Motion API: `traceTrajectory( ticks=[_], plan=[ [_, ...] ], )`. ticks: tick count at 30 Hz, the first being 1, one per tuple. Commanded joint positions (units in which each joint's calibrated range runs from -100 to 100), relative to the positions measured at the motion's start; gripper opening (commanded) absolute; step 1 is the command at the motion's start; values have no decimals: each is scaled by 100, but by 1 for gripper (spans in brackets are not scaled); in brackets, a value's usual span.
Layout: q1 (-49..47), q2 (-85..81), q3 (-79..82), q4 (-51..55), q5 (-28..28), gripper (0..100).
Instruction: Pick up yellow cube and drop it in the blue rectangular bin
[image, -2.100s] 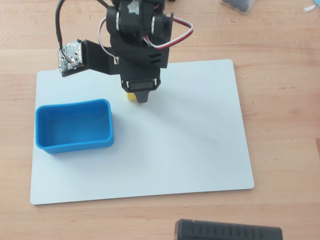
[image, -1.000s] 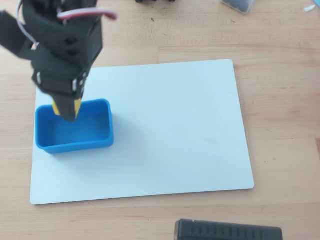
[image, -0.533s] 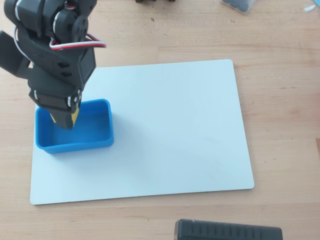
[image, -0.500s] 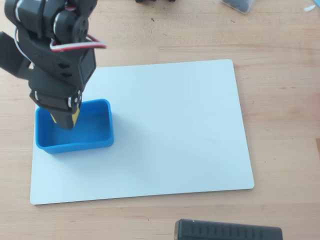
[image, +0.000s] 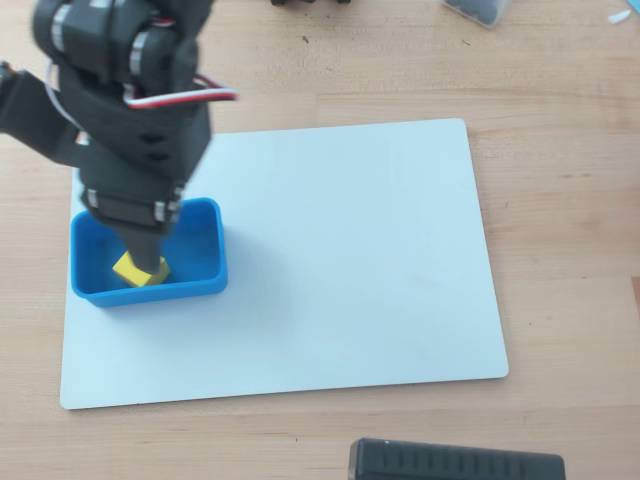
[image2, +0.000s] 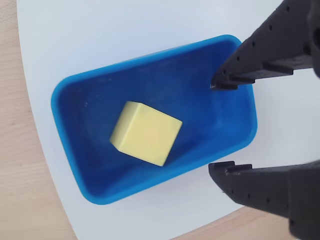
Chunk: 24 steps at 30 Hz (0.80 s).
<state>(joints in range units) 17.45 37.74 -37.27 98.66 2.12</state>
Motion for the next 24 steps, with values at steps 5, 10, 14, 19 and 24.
traceTrajectory(
  ticks=[5,10,14,19,24],
  plan=[
    [-1179,-2738,1245,126,-366,13],
    [-1788,-3778,2482,93,-581,7],
    [-2071,-4874,3645,-171,-654,3],
    [-1977,-6008,5227,-865,-601,0],
    [-1985,-7438,7091,-1848,-488,0]
  ],
)
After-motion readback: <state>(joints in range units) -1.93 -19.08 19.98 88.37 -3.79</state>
